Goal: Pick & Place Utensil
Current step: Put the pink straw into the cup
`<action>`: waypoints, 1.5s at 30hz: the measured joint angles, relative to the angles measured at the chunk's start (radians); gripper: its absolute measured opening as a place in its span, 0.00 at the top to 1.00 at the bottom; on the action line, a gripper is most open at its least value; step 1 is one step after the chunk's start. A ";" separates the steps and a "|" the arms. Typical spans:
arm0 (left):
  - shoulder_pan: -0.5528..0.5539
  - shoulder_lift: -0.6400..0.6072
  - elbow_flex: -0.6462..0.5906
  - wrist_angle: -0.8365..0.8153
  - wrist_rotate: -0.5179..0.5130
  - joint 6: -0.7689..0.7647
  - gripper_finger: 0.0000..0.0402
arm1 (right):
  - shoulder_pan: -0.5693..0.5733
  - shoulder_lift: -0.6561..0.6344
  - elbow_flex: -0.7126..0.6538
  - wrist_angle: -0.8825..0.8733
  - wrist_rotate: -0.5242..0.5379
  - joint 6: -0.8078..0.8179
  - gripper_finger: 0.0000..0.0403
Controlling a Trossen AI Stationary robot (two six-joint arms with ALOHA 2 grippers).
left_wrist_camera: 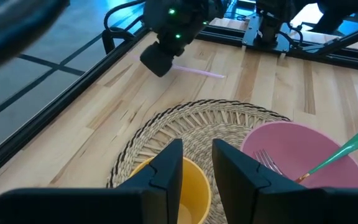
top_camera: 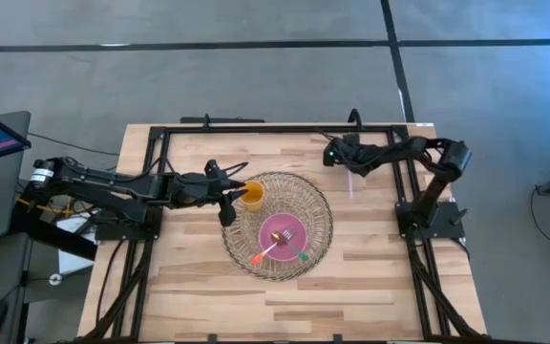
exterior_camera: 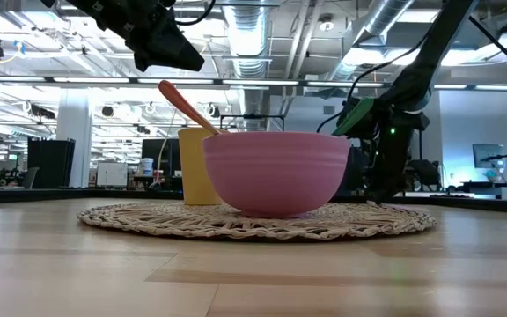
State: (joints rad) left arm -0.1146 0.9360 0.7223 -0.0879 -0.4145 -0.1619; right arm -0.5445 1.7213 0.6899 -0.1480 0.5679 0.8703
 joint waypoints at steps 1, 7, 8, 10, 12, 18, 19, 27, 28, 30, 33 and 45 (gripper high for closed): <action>0.000 0.000 0.000 0.000 0.000 0.000 0.78 | 0.012 -0.014 -0.001 0.000 -0.016 -0.011 0.99; 0.000 0.000 0.000 0.000 0.000 0.000 0.78 | 0.107 -0.147 -0.004 0.018 -0.073 -0.064 0.99; 0.000 0.000 0.000 0.000 0.000 0.000 0.78 | 0.127 -0.169 -0.004 0.033 -0.066 -0.081 0.99; 0.000 0.000 0.000 0.000 0.000 0.000 0.78 | 0.170 -0.210 -0.004 0.065 -0.062 -0.122 0.99; 0.000 0.000 0.000 0.000 0.000 0.000 0.78 | 0.214 -0.248 -0.003 0.132 -0.064 -0.167 0.99; 0.000 0.000 0.000 0.000 0.000 0.000 0.78 | 0.334 -0.314 -0.003 0.380 -0.053 -0.328 0.99; 0.000 0.000 0.000 0.000 0.000 0.000 0.78 | 0.350 -0.317 -0.003 0.426 -0.051 -0.353 0.99; 0.000 0.000 0.000 0.000 0.000 0.000 0.78 | 0.424 -0.281 0.000 0.775 -0.049 -0.541 0.98; 0.000 0.000 0.000 0.001 0.000 0.000 0.78 | 0.428 -0.270 0.000 0.820 -0.049 -0.555 0.98; 0.000 0.000 0.000 0.000 0.000 0.000 0.78 | 0.434 -0.251 0.000 0.880 -0.049 -0.574 0.98; 0.000 0.000 0.000 0.001 0.000 0.000 0.78 | 0.435 -0.209 0.000 0.988 -0.049 -0.582 0.98; 0.000 0.000 0.000 0.004 0.000 0.000 0.78 | 0.434 0.031 0.013 1.631 -0.193 -0.698 0.98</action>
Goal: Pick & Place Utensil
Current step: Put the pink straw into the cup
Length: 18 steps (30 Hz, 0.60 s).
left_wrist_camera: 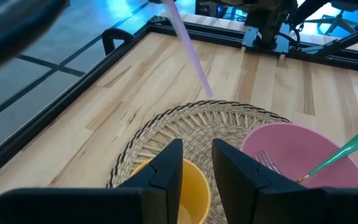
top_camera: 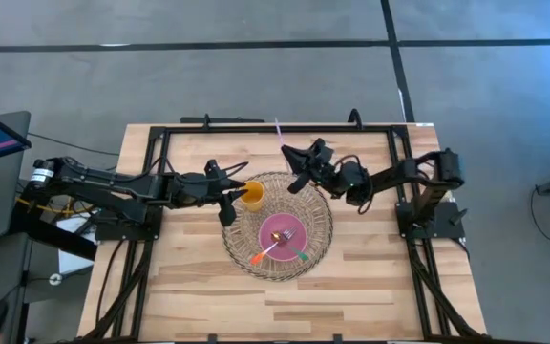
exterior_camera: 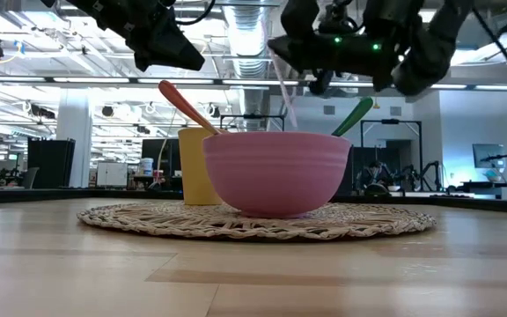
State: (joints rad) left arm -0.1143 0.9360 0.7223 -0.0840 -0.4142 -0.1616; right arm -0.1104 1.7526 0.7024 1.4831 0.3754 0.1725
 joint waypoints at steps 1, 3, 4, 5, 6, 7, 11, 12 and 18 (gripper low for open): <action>0.000 0.000 0.000 0.001 0.000 0.000 0.78 | 0.000 0.024 0.012 0.044 -0.014 -0.007 0.98; 0.000 0.000 0.000 0.002 0.000 0.000 0.78 | 0.000 0.061 0.032 0.085 -0.042 -0.015 0.98; 0.000 0.000 0.000 0.003 0.000 0.000 0.78 | 0.000 0.077 0.049 0.082 -0.051 -0.015 0.98; 0.000 0.000 0.000 0.003 0.000 0.000 0.78 | 0.000 0.092 0.071 0.070 -0.060 -0.016 0.98; 0.000 0.000 0.000 0.003 0.000 0.000 0.78 | 0.000 0.106 0.088 0.070 -0.066 -0.016 0.98; 0.000 0.000 0.000 0.004 0.000 0.002 0.78 | 0.000 0.123 0.109 0.075 -0.068 -0.016 0.98; 0.000 0.000 0.000 0.004 0.000 0.007 0.78 | 0.003 0.194 0.196 0.078 -0.113 -0.049 0.98; 0.000 0.000 0.000 0.004 0.000 0.007 0.78 | 0.005 0.209 0.222 0.078 -0.125 -0.066 0.98; -0.003 0.000 0.000 0.006 0.000 0.008 0.78 | 0.003 0.284 0.345 0.080 -0.171 -0.103 0.98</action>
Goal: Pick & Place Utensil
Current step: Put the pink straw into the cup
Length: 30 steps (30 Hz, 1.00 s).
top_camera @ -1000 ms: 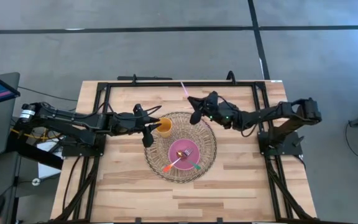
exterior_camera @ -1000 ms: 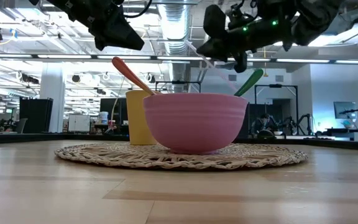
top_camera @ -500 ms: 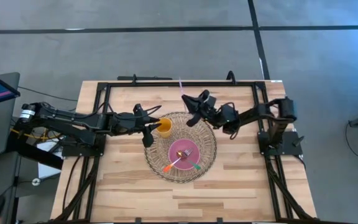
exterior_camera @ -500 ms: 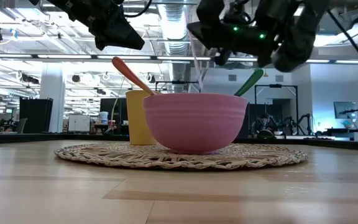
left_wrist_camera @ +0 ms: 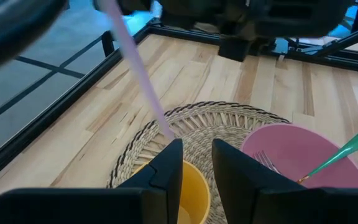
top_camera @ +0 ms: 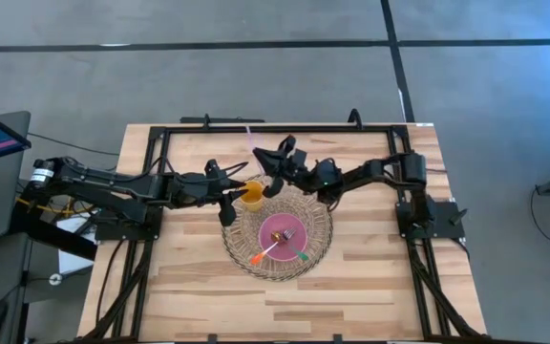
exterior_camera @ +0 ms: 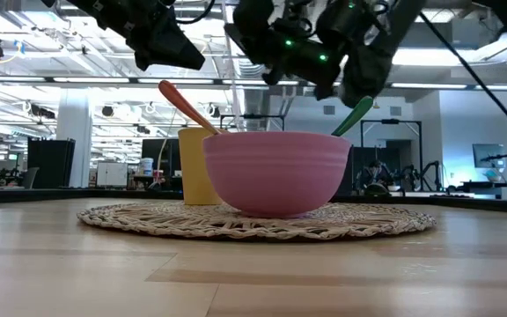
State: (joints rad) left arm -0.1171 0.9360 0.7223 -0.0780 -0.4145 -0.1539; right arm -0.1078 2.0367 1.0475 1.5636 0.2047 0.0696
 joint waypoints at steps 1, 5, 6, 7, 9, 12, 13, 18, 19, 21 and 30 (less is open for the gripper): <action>-0.002 0.000 0.000 0.000 0.000 0.000 0.78 | 0.000 0.008 0.016 0.001 -0.002 0.000 0.98; -0.014 0.000 0.000 0.006 0.000 0.000 0.78 | 0.000 0.042 0.054 -0.004 -0.006 0.025 0.98; -0.016 0.000 0.000 0.007 0.000 0.000 0.78 | 0.000 0.051 0.061 -0.005 -0.010 0.037 0.98; -0.019 0.000 0.000 0.009 0.000 0.000 0.78 | 0.000 0.058 0.065 -0.010 -0.018 0.049 0.98; -0.021 0.000 0.000 0.012 0.000 0.000 0.78 | 0.001 0.075 0.073 -0.005 -0.027 0.070 0.98; -0.021 0.000 0.000 0.013 0.000 0.000 0.78 | 0.001 0.083 0.074 -0.041 -0.027 0.097 0.98; -0.021 0.000 0.000 0.013 0.000 0.000 0.78 | 0.001 0.081 0.074 -0.069 -0.027 0.097 0.98; -0.021 0.000 0.000 0.015 0.000 0.000 0.78 | 0.002 0.078 0.075 -0.157 -0.027 0.097 0.98; -0.021 0.000 0.000 0.016 0.000 0.000 0.78 | 0.002 0.077 0.075 -0.182 -0.027 0.098 0.98; -0.021 0.000 0.000 0.017 0.000 0.000 0.78 | 0.002 0.077 0.075 -0.243 -0.026 0.112 0.98; -0.021 0.000 0.000 0.017 0.000 0.000 0.78 | 0.003 0.077 0.075 -0.404 -0.025 0.118 0.93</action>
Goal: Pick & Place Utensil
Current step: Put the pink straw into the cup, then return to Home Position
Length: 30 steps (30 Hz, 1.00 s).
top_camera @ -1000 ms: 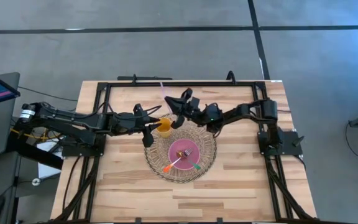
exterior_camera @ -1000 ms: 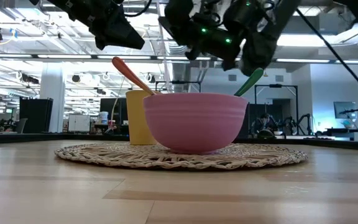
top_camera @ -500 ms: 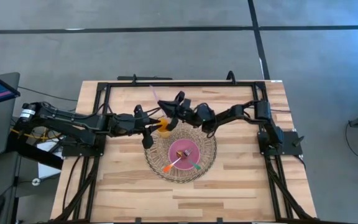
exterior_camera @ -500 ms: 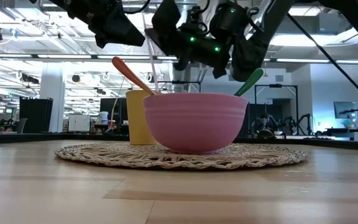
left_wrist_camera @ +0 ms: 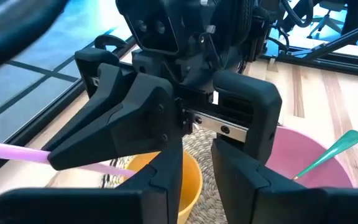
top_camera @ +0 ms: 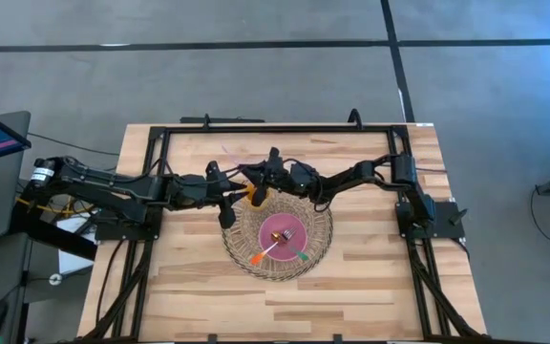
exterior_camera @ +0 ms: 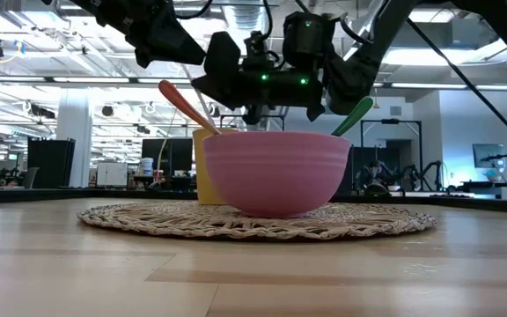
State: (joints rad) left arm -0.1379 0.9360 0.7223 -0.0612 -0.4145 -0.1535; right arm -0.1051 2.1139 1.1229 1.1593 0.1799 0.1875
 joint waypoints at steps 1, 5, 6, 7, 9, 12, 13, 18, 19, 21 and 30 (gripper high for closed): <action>0.000 0.000 0.000 0.000 0.000 0.000 0.78 | 0.000 0.000 0.000 -0.002 0.000 -0.001 0.92; 0.000 0.000 0.000 0.000 0.000 0.000 0.78 | 0.000 0.000 0.000 -0.004 0.000 -0.010 0.84; 0.000 0.000 0.000 0.000 0.000 0.000 0.78 | 0.000 0.000 0.000 -0.009 0.000 -0.010 0.83; 0.000 0.000 0.000 0.000 0.000 0.000 0.78 | 0.000 0.000 0.000 -0.012 0.000 -0.010 0.81; 0.000 0.000 0.000 0.000 0.000 0.000 0.78 | 0.000 0.000 0.000 -0.016 0.000 -0.010 0.78; 0.000 0.000 0.000 0.000 0.000 0.000 0.78 | 0.000 0.000 0.000 -0.015 0.000 -0.010 0.74; 0.000 0.000 0.000 0.000 0.000 0.000 0.78 | 0.000 0.000 0.000 -0.014 0.000 -0.011 0.73; 0.000 0.000 0.000 0.000 0.000 0.000 0.78 | 0.000 0.000 0.000 0.012 0.000 -0.011 0.70; 0.000 0.000 0.000 0.000 0.000 0.000 0.78 | 0.000 0.000 0.000 0.019 0.000 -0.011 0.69; 0.000 0.000 0.000 -0.001 0.000 0.000 0.78 | 0.000 0.000 0.000 0.042 0.000 -0.011 0.69; 0.000 0.000 0.000 -0.001 0.000 0.000 0.78 | 0.003 -0.075 0.000 -0.006 -0.025 -0.095 0.71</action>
State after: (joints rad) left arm -0.1379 0.9357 0.7223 -0.0624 -0.4145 -0.1535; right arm -0.1026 2.0393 1.1229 1.1533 0.1549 0.0920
